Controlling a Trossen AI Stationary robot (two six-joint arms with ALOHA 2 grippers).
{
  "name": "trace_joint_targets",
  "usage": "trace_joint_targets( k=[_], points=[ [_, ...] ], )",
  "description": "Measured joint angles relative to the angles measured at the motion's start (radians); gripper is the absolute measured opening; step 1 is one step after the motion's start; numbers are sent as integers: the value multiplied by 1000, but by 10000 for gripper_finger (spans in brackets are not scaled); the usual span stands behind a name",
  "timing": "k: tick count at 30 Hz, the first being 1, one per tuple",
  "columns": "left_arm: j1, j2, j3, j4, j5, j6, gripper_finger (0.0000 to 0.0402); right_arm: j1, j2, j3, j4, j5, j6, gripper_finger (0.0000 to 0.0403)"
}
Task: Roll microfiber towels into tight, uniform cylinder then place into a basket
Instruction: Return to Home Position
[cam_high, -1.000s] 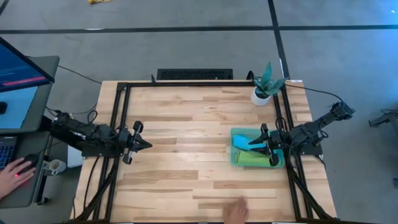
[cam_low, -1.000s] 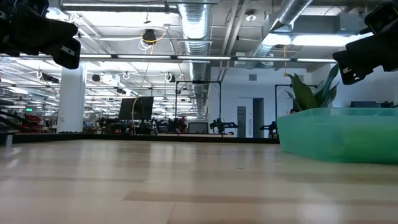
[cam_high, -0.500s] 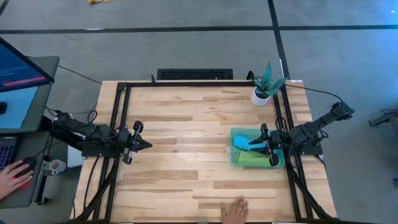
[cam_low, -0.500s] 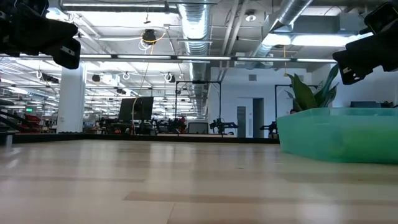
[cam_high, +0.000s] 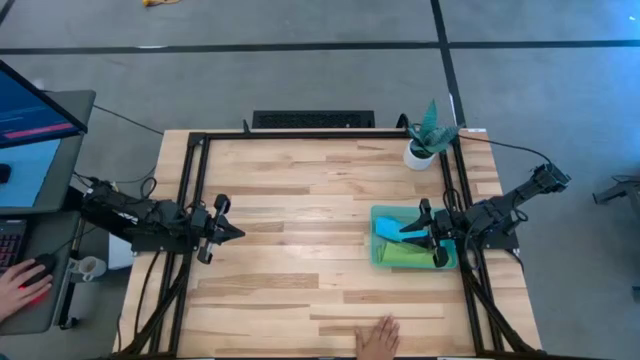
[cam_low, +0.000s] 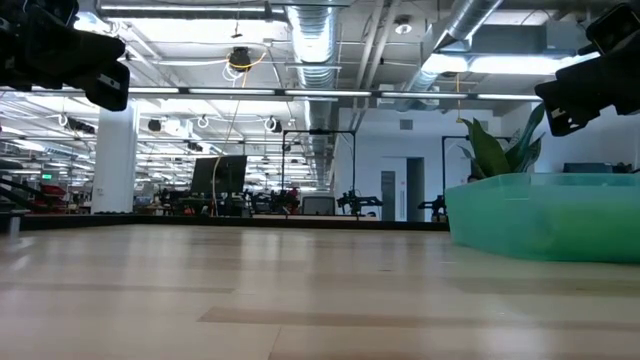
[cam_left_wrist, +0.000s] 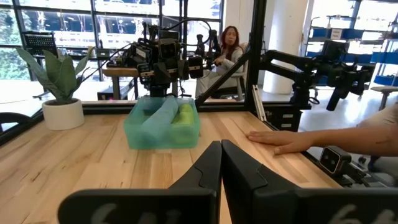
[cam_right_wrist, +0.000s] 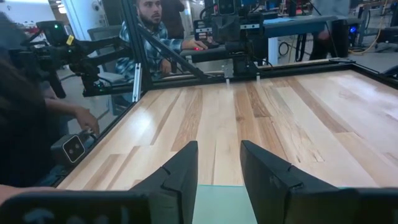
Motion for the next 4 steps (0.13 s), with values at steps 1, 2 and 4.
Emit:
trace_joint_targets(
  k=[1, 2, 4],
  points=[
    [0, 0, 0, 0, 0, 0, 0, 0, 0, 0, 0, 0, 0, 142],
    [0, 0, 0, 0, 0, 0, 0, 0, 0, 0, 0, 0, 0, 142],
    [0, 0, 0, 0, 0, 0, 0, 0, 0, 0, 0, 0, 0, 142]
  ],
)
